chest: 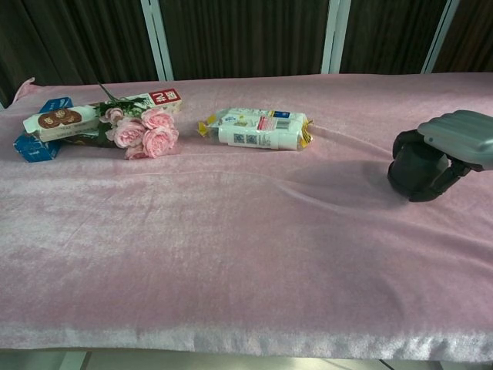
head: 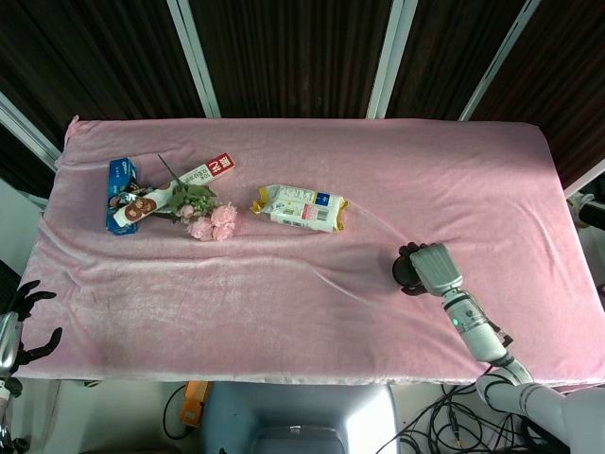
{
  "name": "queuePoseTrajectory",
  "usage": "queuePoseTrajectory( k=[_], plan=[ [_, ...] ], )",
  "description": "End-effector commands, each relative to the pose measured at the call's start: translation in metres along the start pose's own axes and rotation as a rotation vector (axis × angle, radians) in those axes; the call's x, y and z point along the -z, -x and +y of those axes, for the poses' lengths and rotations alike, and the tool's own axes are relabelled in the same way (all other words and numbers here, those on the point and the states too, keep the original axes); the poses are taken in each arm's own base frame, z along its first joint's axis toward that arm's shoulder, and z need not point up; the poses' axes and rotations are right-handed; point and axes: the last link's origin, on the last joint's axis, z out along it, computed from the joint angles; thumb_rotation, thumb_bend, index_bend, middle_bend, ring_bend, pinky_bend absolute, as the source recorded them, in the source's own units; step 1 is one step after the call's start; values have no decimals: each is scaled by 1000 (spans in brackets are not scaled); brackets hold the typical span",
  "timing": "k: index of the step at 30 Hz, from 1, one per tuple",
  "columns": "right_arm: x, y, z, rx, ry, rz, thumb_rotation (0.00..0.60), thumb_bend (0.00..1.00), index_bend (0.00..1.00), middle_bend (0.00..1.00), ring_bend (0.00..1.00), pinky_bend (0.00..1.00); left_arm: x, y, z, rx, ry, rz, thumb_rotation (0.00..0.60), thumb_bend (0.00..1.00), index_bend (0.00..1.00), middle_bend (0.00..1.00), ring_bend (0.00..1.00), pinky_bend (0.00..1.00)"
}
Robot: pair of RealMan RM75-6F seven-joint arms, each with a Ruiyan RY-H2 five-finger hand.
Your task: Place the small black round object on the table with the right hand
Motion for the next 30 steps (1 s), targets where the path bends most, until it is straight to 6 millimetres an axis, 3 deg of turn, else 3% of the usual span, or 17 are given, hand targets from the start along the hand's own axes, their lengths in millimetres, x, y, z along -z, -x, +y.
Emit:
queuePoseTrajectory(
  k=[1, 10, 21, 25, 30],
  plan=[
    [0, 4, -2, -3, -8, -2, 600, 133, 610, 526, 509, 719, 0, 0, 0, 0, 0, 0, 600, 354, 288, 97, 119, 340],
    [1, 8, 0, -4, -10, -22, 600, 133, 589, 494, 467, 700, 0, -1, 0, 4, -1, 2, 600, 355, 289, 97, 119, 340],
    [3, 8, 0, 4, -12, -52, 600, 133, 338, 197, 94, 228, 0, 0, 0, 3, 0, 1, 600, 354, 289, 97, 119, 340],
    [5, 6, 1, -12, -21, -43, 600, 133, 227, 111, 11, 155, 0, 0, 0, 2, 0, 0, 600, 355, 289, 97, 119, 340],
    [7, 4, 1, -28, -27, -41, 600, 133, 161, 71, 0, 140, 0, 0, 0, 3, 0, 1, 600, 354, 289, 97, 119, 340]
  ],
)
